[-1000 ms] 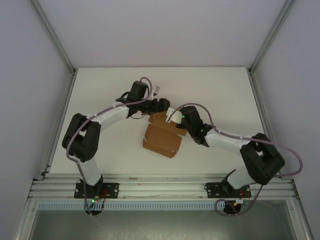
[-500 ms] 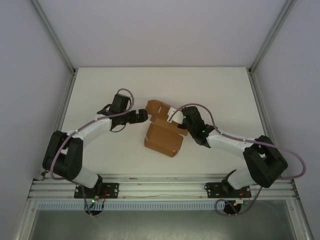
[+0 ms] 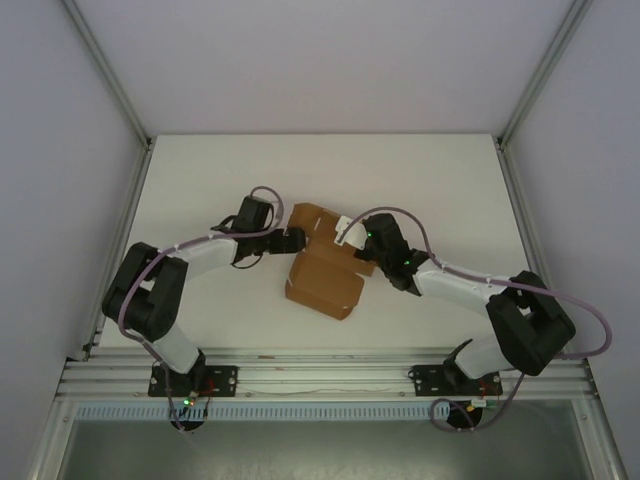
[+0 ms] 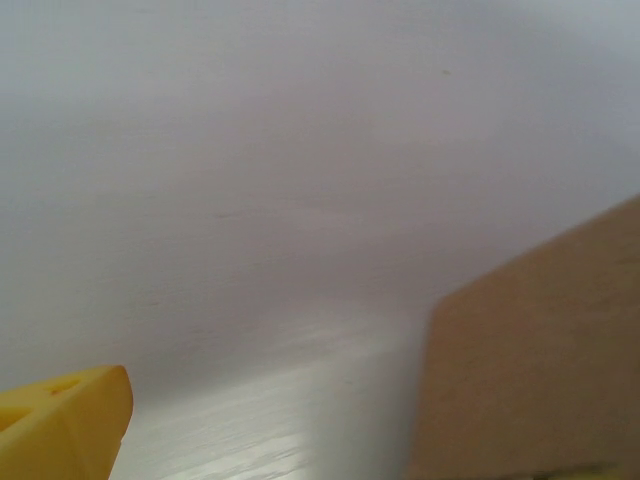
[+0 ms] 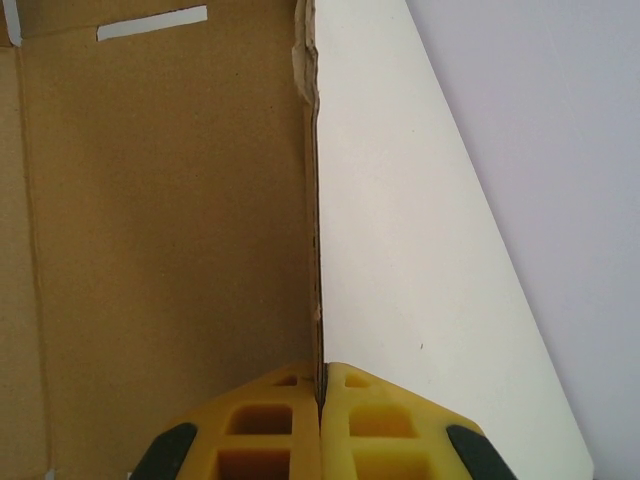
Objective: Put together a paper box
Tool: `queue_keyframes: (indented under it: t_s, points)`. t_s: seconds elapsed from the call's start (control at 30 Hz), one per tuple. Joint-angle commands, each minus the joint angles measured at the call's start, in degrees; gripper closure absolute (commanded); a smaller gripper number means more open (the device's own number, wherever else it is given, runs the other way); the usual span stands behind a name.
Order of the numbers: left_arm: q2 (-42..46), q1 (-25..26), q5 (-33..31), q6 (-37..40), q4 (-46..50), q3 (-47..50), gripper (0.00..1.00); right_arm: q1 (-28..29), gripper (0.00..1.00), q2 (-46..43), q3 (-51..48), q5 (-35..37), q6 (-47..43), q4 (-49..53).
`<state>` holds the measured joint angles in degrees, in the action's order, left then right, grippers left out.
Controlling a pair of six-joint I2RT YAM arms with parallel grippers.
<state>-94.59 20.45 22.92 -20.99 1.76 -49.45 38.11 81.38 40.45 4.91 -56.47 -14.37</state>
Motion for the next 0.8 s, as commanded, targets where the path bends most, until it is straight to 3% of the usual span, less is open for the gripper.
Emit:
queue_keyframes:
  t_s: [0.0, 0.2, 0.37, 0.5, 0.6, 0.77]
  points:
    - [-1.9, 1.5, 2.2, 1.1, -3.9, -1.2, 0.04, 0.3, 1.0, -2.0, 0.0, -2.5, 2.9, -1.4]
    - [-4.0, 4.5, -3.1, 0.6, -6.6, -2.5, 0.04, 0.5, 1.0, -2.5, -0.2, -6.5, 5.1, -2.1]
    - [-6.1, 4.8, -12.8, -0.3, -3.0, -4.5, 0.13, 0.7, 1.0, -3.1, -0.7, -6.0, 4.6, -1.9]
    - [-4.0, 4.8, -7.5, 0.8, -3.9, -3.2, 0.1, 0.8, 1.0, -2.4, 0.0, -2.8, 0.3, -0.1]
    - [1.4, 4.6, -4.8, 1.5, -5.6, -0.8, 0.0, 0.9, 1.0, 0.1, 1.4, 3.4, -6.6, 0.8]
    - [8.9, 1.4, -5.7, 1.3, -0.9, -0.6, 0.0, 0.9, 1.0, 5.0, 0.6, 11.0, -19.9, -11.7]
